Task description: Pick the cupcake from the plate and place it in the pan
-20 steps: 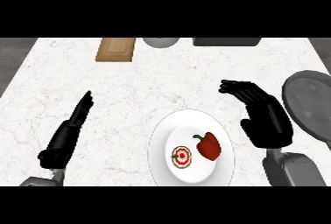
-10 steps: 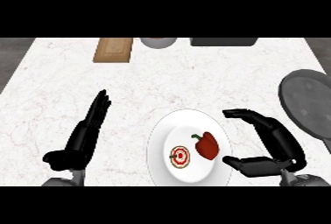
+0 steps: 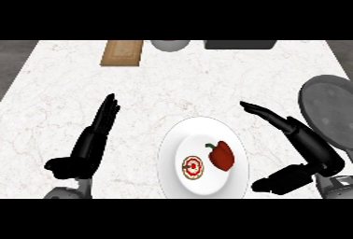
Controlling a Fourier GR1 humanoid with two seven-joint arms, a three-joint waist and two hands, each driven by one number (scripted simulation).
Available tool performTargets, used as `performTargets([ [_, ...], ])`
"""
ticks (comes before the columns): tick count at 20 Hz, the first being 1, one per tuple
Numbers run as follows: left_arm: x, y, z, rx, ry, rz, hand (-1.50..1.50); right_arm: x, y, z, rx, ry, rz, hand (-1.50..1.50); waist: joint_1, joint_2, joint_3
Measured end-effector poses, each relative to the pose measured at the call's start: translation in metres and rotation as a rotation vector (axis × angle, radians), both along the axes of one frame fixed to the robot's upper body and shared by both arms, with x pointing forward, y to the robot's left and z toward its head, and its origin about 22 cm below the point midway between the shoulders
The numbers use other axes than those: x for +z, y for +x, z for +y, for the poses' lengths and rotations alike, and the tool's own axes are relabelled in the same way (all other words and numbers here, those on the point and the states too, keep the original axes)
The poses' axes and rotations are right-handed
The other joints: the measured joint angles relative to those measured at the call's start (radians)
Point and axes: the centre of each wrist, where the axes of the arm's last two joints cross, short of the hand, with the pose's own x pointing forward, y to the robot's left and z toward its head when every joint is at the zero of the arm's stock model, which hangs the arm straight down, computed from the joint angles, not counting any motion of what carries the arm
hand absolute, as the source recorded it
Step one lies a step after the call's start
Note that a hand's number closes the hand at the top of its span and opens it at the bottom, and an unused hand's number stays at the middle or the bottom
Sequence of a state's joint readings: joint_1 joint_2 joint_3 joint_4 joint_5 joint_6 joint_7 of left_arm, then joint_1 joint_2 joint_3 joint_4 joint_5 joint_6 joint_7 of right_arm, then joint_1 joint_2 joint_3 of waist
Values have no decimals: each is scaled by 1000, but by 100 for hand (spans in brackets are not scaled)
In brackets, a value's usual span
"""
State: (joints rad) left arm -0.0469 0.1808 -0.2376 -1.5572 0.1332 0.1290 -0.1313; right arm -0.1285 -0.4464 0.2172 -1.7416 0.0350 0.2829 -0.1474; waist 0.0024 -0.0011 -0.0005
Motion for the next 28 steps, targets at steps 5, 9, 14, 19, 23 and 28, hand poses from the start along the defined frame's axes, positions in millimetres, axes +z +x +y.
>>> performTargets([
  [5, -3, 2, 2, -1, -6, 5, 0, 16, 9, 36, 53, -198, 27, -150, 6, 1, -1],
  [9, -3, 2, -2, -7, -3, 1, 0, 20, 10, 64, 112, -400, 48, -150, 9, 0, -1],
  [14, 1, 1, -6, -5, -4, 7, 0, 7, 6, 103, 179, -616, 58, -150, 11, 1, 0],
  [19, 2, -3, -6, 1, -1, 6, 0, -14, 5, 126, 196, -743, 63, -150, 6, 1, 0],
  [23, 3, 4, -6, 7, -4, 4, 0, -24, -1, 135, 198, -777, 81, -150, 1, 1, 0],
  [28, 3, 0, -7, 6, -7, 4, 0, -38, -11, 142, 190, -795, 96, -150, 0, 1, 0],
])
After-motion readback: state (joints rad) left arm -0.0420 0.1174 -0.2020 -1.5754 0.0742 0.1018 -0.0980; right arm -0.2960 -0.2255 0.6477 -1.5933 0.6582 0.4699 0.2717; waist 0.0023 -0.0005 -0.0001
